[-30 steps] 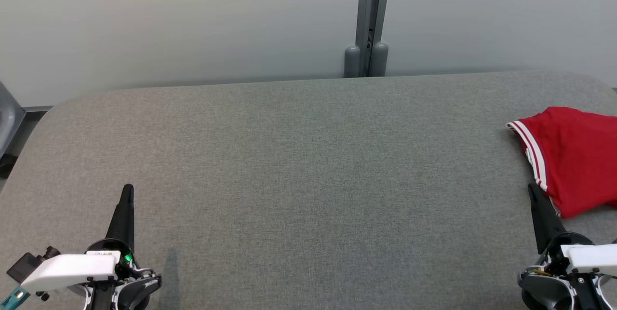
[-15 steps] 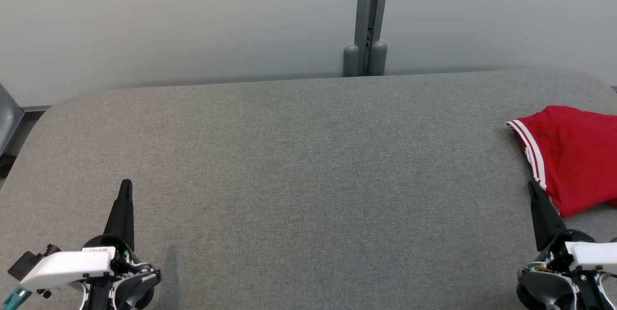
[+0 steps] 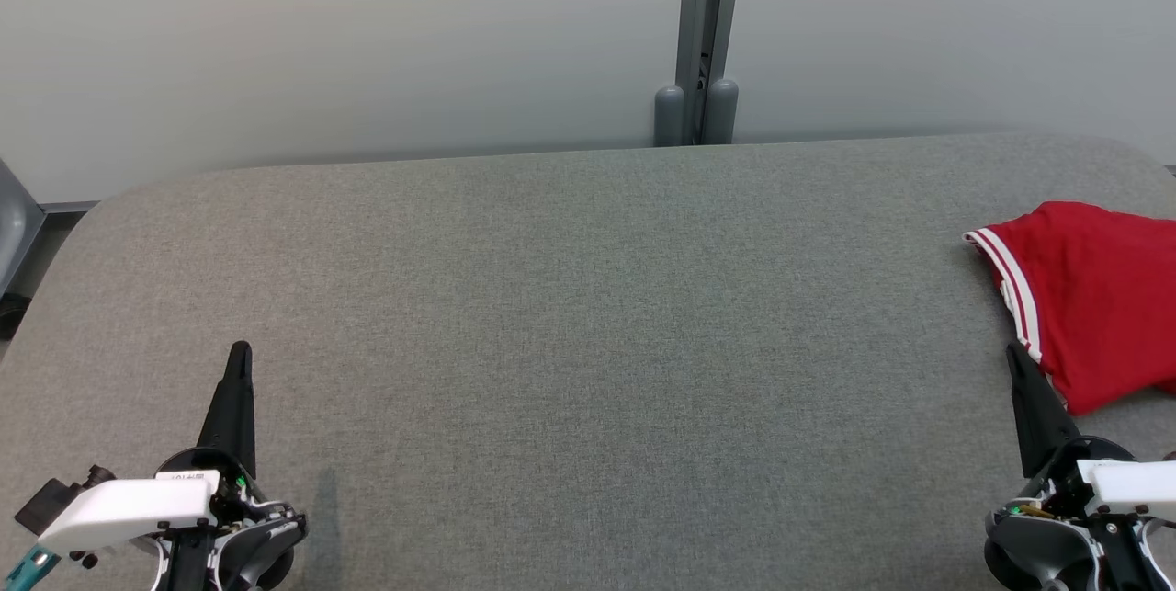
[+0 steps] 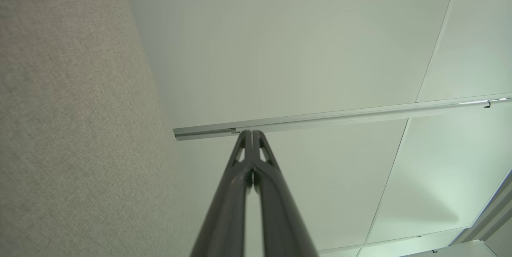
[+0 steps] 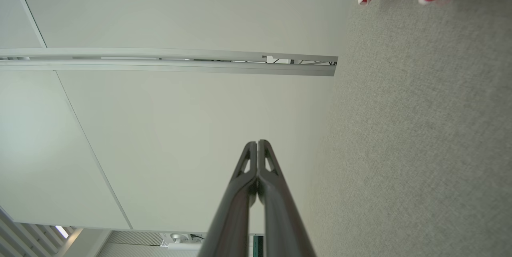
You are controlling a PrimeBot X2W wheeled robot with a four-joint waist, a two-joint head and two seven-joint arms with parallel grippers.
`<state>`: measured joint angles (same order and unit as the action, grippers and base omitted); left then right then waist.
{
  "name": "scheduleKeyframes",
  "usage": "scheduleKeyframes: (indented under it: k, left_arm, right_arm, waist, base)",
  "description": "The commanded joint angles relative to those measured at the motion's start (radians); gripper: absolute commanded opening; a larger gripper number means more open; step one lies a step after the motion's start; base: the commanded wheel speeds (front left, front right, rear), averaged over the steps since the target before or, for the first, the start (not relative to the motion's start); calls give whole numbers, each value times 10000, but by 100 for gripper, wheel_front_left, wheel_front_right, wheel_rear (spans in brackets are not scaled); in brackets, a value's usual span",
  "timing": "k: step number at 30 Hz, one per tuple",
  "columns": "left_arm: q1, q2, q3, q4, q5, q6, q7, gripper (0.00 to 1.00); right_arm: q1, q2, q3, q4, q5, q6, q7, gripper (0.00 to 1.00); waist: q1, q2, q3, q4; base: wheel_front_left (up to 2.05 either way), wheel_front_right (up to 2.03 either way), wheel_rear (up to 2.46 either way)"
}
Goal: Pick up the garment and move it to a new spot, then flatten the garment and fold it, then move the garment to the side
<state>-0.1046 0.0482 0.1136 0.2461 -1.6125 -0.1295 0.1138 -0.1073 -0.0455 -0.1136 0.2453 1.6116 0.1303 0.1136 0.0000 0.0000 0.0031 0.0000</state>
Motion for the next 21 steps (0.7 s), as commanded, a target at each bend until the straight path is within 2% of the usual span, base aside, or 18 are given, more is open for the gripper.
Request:
scheduleKeyframes:
  k: [1, 21]
  left_arm:
    - [-98, 20, 42, 6, -7, -40, 32, 0]
    - [-99, 18, 45, 4, -2, -40, 35, 0]
  right_arm:
    - [-47, -86, -13, 24, 23, 7, 21, 0]
    - [-47, -85, -12, 24, 25, 7, 19, 0]
  waist:
    - [0, 0, 0, 0]
    - [0, 0, 0, 0]
  base:
    - [0, 0, 0]
    - [0, 0, 0]
